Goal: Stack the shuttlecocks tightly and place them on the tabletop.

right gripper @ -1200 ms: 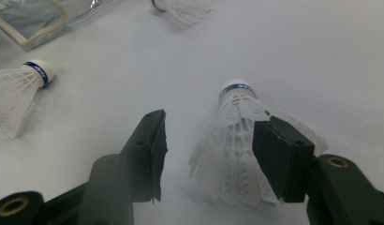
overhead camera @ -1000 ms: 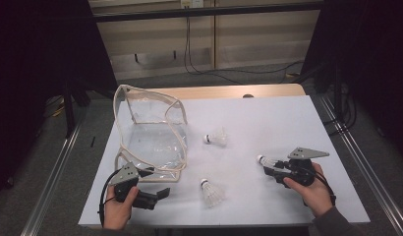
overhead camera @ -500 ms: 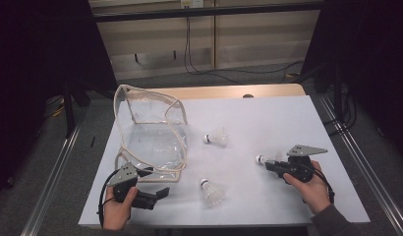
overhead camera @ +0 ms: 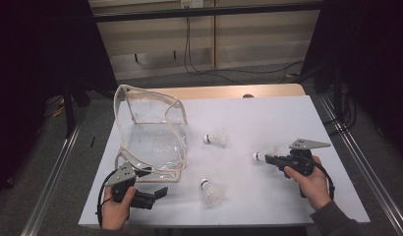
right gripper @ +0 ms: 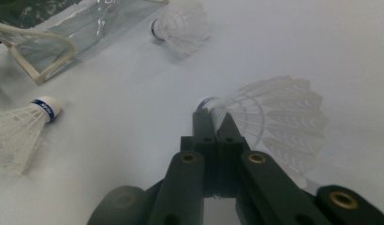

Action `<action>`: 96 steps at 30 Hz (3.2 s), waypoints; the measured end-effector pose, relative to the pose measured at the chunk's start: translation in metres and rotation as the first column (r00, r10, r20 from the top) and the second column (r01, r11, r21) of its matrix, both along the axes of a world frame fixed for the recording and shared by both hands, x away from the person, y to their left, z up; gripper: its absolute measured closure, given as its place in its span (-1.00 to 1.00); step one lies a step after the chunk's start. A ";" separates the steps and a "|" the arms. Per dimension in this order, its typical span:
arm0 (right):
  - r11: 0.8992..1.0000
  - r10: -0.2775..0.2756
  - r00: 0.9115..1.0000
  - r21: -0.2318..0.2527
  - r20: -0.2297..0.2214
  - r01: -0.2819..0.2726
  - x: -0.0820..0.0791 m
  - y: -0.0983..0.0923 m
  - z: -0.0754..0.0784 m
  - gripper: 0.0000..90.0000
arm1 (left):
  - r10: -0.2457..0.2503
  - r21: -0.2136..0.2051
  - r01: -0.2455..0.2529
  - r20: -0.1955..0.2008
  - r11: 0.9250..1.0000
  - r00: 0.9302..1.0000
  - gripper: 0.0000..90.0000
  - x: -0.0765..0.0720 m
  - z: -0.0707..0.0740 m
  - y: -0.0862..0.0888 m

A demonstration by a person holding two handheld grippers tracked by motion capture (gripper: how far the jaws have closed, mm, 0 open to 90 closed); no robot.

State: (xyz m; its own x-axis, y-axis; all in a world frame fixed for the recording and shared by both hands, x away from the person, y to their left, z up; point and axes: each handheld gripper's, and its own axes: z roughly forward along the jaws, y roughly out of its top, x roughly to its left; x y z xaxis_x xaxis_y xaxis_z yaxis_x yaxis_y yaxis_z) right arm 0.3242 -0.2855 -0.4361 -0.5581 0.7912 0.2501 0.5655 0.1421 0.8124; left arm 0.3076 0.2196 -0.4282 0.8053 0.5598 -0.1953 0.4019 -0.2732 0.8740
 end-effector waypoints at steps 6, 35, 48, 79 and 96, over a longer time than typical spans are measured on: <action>1.000 0.003 1.000 0.013 0.004 -0.003 0.004 0.000 0.002 1.00 | -0.002 0.001 0.002 0.000 1.000 1.000 -0.95 -0.001 0.000 0.001; 0.999 -0.008 1.000 0.031 0.021 0.008 0.024 0.005 0.008 1.00 | 0.001 -0.006 -0.001 0.001 1.000 1.000 -0.95 0.003 -0.002 -0.002; 0.999 -0.010 1.000 0.035 0.019 0.009 0.032 0.008 0.009 1.00 | 0.000 -0.002 0.000 0.000 1.000 1.000 -0.95 0.004 -0.002 -0.002; 0.999 -0.012 1.000 0.042 0.018 0.011 0.041 0.015 0.008 1.00 | 0.002 0.006 -0.002 0.011 1.000 1.000 -0.96 0.004 0.003 -0.006; 0.999 -0.020 1.000 0.038 0.015 0.019 0.048 0.019 0.005 1.00 | 0.004 0.006 -0.004 0.015 1.000 1.000 -0.97 0.005 0.004 -0.007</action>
State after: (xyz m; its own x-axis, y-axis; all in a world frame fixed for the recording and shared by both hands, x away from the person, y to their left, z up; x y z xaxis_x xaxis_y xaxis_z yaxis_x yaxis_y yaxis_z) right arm 0.3722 -0.2667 -0.4311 -0.5466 0.7921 0.2718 0.5554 0.1000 0.8256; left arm 0.3127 0.2124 -0.4244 0.8062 0.5638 -0.1797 0.3894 -0.2767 0.8785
